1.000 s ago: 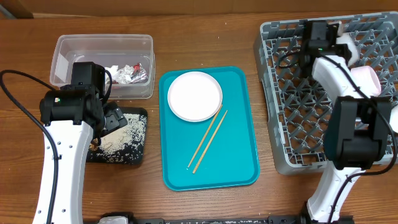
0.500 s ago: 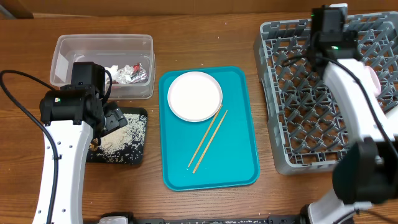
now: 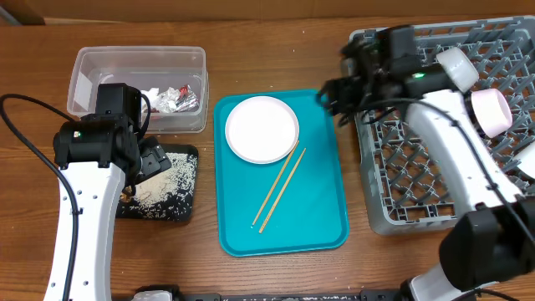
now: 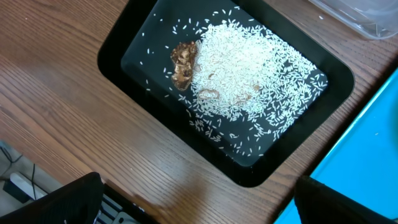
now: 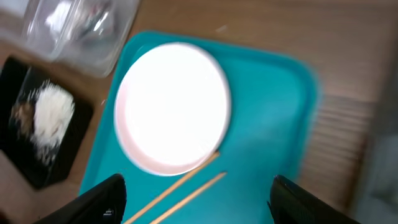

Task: Sort waste into correct bins and load items into the dishwasher
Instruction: 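Reach the right gripper to the rim of the white plate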

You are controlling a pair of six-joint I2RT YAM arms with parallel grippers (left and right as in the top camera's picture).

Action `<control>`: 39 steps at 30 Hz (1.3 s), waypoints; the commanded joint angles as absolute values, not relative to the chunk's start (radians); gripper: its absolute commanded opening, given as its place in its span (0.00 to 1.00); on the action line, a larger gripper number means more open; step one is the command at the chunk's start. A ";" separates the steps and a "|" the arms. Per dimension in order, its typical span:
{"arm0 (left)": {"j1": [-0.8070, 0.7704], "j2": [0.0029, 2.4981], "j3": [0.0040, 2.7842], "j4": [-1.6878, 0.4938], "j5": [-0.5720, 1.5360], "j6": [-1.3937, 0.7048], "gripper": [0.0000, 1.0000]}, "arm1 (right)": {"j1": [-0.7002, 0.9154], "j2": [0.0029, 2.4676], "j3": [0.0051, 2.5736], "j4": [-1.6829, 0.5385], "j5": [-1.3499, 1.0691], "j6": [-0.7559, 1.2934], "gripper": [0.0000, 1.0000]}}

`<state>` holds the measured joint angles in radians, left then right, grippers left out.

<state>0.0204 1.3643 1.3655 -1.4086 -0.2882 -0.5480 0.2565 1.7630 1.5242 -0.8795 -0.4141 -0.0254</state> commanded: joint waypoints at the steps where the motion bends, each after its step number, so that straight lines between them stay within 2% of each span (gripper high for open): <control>1: 0.024 1.361 1.368 -1.408 -0.287 -0.554 1.00 | 0.326 1.813 1.494 -0.855 -0.359 0.031 0.76; 7: 0.024 1.361 1.368 -1.408 -0.287 -0.554 1.00 | 0.414 1.903 1.492 -0.785 -0.252 0.109 0.76; 14: 0.024 1.361 1.368 -1.408 -0.287 -0.554 1.00 | 0.438 2.022 1.492 -0.727 -0.224 0.181 0.75; 19: 0.024 1.361 1.368 -1.409 -0.287 -0.554 1.00 | 0.437 2.094 1.492 -0.690 -0.221 0.218 0.65; 26: 0.024 1.361 1.368 -1.408 -0.287 -0.554 1.00 | 0.437 2.110 1.492 -0.659 -0.183 0.236 0.35; 39: 0.024 1.361 1.368 -1.408 -0.287 -0.554 1.00 | 0.437 2.112 1.492 -0.689 -0.138 0.241 0.18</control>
